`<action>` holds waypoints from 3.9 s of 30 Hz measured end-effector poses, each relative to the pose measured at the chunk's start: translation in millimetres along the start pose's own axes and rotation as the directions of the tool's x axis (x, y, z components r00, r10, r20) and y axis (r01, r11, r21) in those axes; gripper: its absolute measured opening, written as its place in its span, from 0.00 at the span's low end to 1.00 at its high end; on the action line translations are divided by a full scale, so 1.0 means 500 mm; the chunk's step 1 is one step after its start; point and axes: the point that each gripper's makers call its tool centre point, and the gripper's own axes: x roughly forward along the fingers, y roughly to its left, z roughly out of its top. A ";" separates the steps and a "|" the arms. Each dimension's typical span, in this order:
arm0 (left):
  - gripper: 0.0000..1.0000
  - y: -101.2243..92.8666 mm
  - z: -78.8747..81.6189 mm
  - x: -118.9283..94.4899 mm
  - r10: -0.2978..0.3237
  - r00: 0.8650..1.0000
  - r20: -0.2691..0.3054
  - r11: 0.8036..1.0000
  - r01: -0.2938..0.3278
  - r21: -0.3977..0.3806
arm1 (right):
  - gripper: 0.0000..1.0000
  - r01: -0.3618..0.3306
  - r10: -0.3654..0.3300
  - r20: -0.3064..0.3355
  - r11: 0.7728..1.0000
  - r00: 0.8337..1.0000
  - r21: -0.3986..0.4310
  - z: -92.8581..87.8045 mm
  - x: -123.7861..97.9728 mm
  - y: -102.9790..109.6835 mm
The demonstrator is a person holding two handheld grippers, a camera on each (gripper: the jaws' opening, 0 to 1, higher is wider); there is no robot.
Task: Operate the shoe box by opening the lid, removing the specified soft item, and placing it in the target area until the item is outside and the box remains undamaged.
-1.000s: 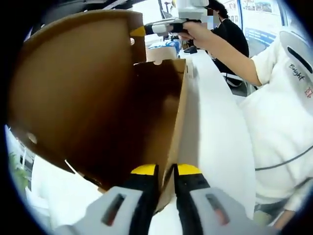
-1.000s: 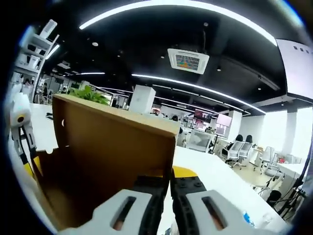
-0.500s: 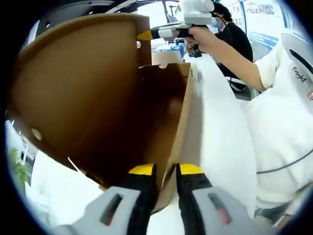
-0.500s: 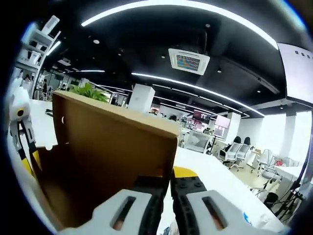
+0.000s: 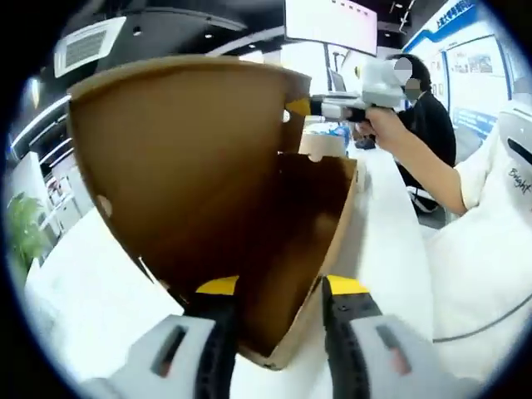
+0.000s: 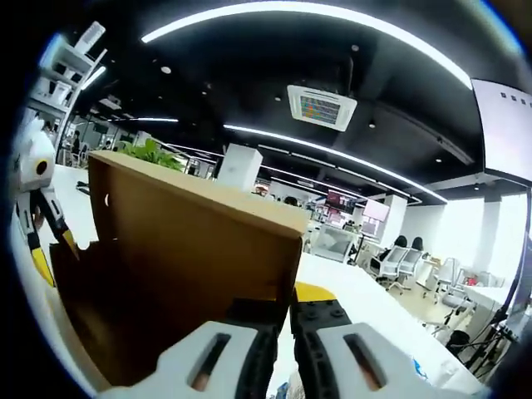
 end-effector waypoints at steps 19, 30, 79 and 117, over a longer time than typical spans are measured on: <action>0.43 0.016 0.074 -0.053 0.164 0.922 0.351 0.975 -0.097 -0.201 | 0.01 0.020 -0.020 0.019 1.000 1.000 -0.001 -0.004 -0.009 0.003; 0.65 0.011 0.098 -0.110 0.178 0.879 0.443 0.940 -0.019 -0.340 | 0.01 0.023 -0.023 0.025 1.000 0.999 0.000 -0.007 -0.018 0.005; 0.64 0.034 0.091 -0.166 0.299 0.861 0.411 0.933 -0.174 -0.316 | 0.01 0.003 -0.003 0.009 1.000 1.000 -0.020 -0.047 -0.045 0.021; 0.59 0.031 0.097 -0.148 0.299 0.855 0.425 0.911 -0.123 -0.394 | 0.02 -0.020 0.020 -0.016 0.999 1.000 -0.050 -0.073 -0.056 0.049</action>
